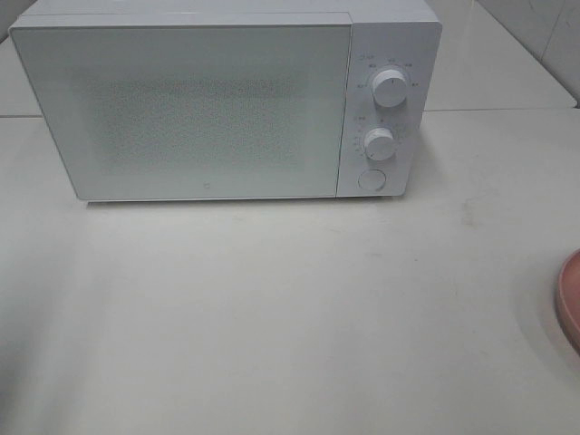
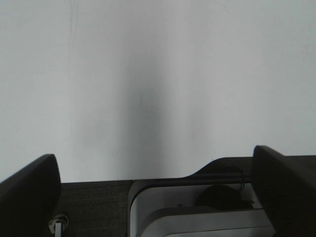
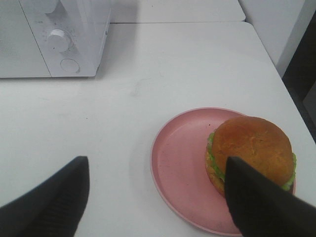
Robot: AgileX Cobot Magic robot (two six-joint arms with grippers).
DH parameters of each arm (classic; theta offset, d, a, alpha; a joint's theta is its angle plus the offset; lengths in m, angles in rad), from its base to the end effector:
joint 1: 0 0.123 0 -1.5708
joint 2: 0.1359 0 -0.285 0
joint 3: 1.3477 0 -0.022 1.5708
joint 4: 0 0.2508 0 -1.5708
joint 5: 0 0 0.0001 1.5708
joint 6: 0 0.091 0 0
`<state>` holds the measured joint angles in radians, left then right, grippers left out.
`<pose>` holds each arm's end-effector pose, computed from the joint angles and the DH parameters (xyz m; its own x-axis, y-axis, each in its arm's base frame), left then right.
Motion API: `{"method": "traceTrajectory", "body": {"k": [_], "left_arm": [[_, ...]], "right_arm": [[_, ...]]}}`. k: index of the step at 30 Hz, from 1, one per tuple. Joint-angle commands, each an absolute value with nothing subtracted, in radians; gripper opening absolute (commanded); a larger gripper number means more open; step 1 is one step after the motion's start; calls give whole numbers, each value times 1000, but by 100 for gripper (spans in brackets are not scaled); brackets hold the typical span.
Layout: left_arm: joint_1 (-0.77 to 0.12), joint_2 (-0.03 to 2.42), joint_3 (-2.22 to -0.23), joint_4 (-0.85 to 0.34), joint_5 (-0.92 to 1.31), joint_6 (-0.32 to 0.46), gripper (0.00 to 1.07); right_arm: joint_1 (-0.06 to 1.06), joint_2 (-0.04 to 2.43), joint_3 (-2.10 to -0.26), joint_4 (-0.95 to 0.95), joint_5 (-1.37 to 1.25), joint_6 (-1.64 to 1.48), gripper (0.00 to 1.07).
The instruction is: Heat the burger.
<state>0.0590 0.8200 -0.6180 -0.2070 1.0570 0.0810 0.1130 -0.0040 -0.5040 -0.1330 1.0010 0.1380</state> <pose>0.1235 -0.0090 0.2667 -0.9163 -0.0757 -0.3933 -0.0071 0.9849 -0.1729 -0.0028 -0.0106 0.2839 -0.3884 0.0218 -0.9212 0.0157 0.9997 0.0171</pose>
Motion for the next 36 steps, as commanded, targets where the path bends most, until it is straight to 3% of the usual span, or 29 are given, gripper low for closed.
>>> {"method": "traceTrajectory", "body": {"k": [1, 22, 30, 36], "left_arm": [[63, 743, -574, -192, 1059, 66, 99], [63, 136, -520, -109, 1073, 39, 99], [63, -29, -520, -95, 1073, 39, 99], [63, -22, -520, -92, 1072, 38, 99]], "right_arm": [[106, -33, -500, -133, 998, 129, 74], [106, -33, -500, -133, 998, 129, 74], [106, -33, -500, -133, 998, 129, 74], [106, -32, -500, -132, 998, 129, 74]]}}
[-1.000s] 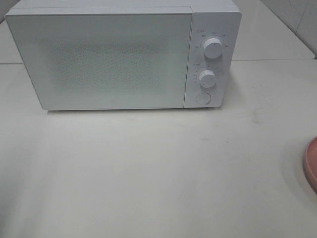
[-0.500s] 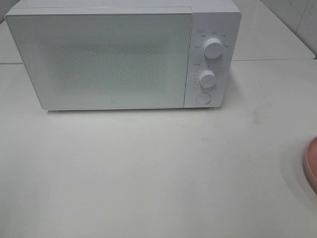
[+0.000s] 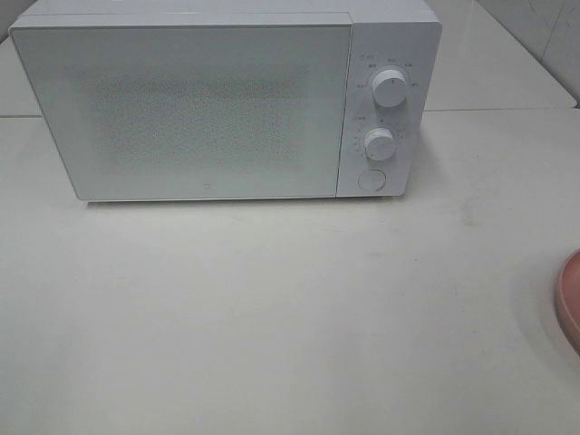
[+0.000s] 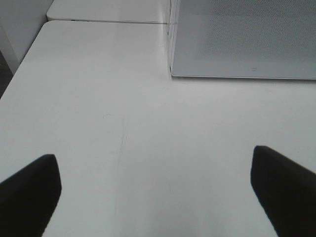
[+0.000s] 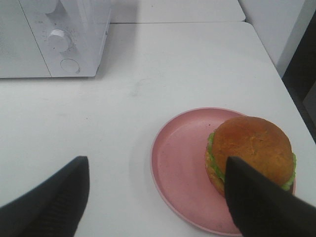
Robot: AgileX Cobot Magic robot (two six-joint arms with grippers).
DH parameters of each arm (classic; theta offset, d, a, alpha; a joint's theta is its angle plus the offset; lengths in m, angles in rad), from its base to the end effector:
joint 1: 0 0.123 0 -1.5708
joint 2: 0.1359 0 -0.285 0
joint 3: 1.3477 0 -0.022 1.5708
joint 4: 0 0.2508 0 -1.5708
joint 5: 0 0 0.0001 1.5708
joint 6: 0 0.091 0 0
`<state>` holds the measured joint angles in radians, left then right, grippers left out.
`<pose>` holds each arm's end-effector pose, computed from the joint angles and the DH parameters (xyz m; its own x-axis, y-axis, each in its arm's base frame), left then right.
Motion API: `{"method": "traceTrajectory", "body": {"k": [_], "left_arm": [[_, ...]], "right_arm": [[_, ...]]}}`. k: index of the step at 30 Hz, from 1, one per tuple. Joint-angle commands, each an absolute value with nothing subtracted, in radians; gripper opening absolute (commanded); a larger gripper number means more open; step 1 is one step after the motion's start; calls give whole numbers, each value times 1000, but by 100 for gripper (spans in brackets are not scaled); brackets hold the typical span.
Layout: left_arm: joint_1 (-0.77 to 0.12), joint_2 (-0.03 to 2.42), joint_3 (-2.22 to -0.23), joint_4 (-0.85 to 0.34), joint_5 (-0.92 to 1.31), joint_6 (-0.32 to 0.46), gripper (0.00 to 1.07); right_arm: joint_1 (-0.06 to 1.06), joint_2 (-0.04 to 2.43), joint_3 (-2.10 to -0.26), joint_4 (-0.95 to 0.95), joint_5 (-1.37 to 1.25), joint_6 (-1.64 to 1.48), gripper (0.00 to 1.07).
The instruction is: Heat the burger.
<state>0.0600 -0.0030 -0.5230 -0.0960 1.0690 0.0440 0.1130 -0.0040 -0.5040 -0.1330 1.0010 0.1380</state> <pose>-0.0081 -0.0082 0.2832 -0.4377 -0.0286 -0.8987 0.0146 0.9991 -0.0389 -0.0028 -0.0106 0.2839 -0.3884 0.0218 -0.9212 0.0157 0.9997 0.0171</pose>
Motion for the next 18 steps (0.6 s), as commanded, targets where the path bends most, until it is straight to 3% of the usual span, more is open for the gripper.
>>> {"method": "traceTrajectory", "body": {"k": [1, 18], "left_arm": [[63, -22, -520, -92, 1072, 38, 99], [63, -22, -520, -92, 1072, 38, 99]], "right_arm": [[106, -32, -500, -131, 998, 129, 74], [106, -32, -500, -131, 998, 129, 74]]}}
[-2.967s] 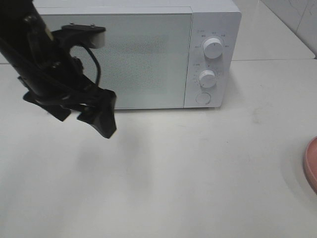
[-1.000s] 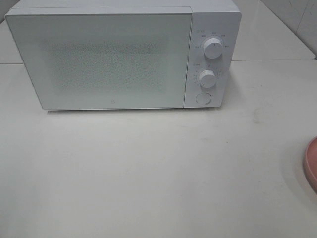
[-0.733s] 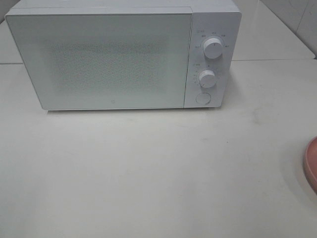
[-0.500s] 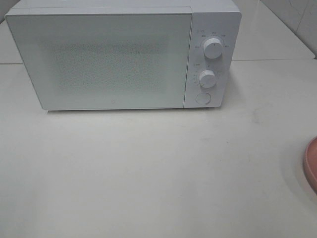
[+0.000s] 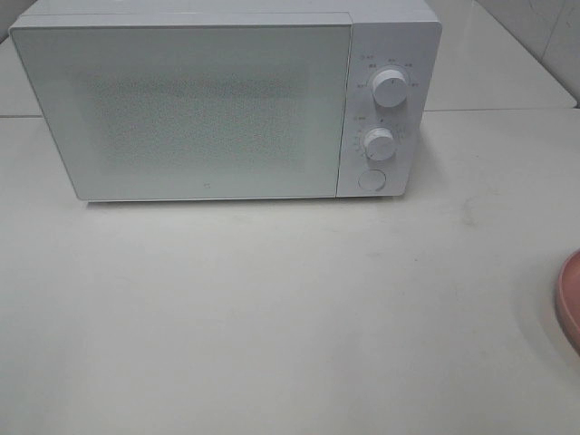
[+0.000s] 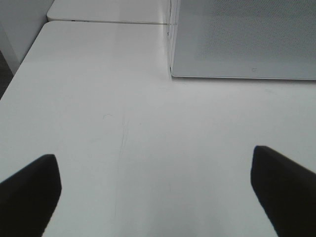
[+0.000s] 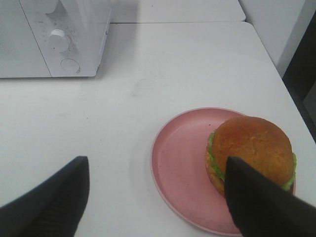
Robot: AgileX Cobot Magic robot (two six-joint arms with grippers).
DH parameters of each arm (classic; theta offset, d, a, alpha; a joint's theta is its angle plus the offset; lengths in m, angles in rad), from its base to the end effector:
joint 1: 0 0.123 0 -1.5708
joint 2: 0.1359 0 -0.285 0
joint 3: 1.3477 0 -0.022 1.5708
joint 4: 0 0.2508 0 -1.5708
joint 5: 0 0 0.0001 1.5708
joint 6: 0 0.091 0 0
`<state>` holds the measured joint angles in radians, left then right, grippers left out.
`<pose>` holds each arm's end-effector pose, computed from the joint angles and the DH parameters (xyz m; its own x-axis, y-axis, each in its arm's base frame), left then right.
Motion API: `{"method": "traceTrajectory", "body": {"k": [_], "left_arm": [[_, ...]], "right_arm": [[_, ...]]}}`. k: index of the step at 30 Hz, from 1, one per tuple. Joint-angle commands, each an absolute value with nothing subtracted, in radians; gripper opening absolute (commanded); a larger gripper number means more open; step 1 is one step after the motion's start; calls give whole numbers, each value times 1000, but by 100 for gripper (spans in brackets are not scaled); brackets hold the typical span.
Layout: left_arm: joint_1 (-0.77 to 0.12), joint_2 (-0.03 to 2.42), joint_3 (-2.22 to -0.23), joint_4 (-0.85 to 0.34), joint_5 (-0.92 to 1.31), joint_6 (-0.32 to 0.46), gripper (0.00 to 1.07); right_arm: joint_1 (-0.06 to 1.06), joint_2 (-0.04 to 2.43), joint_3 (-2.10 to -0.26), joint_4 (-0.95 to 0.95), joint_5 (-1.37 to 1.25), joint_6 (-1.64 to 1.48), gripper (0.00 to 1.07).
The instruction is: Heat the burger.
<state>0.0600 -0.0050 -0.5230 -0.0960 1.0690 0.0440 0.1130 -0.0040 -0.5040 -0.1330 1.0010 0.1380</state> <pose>-0.0084 -0.0082 0.2832 -0.4359 -0.0285 -0.8996 0.0147 0.9991 -0.0388 -0.0028 -0.0106 0.2839 -0.3884 0.0218 -0.9212 0.0157 0.9997 0.0171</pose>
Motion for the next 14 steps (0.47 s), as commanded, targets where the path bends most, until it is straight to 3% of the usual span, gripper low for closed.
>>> {"method": "traceTrajectory", "body": {"k": [1, 14], "left_arm": [[63, -22, -520, -92, 1072, 38, 99], [63, -22, -520, -92, 1072, 38, 99]], "right_arm": [[106, -32, -500, -131, 998, 129, 74], [106, -32, -500, -131, 998, 129, 74]]}}
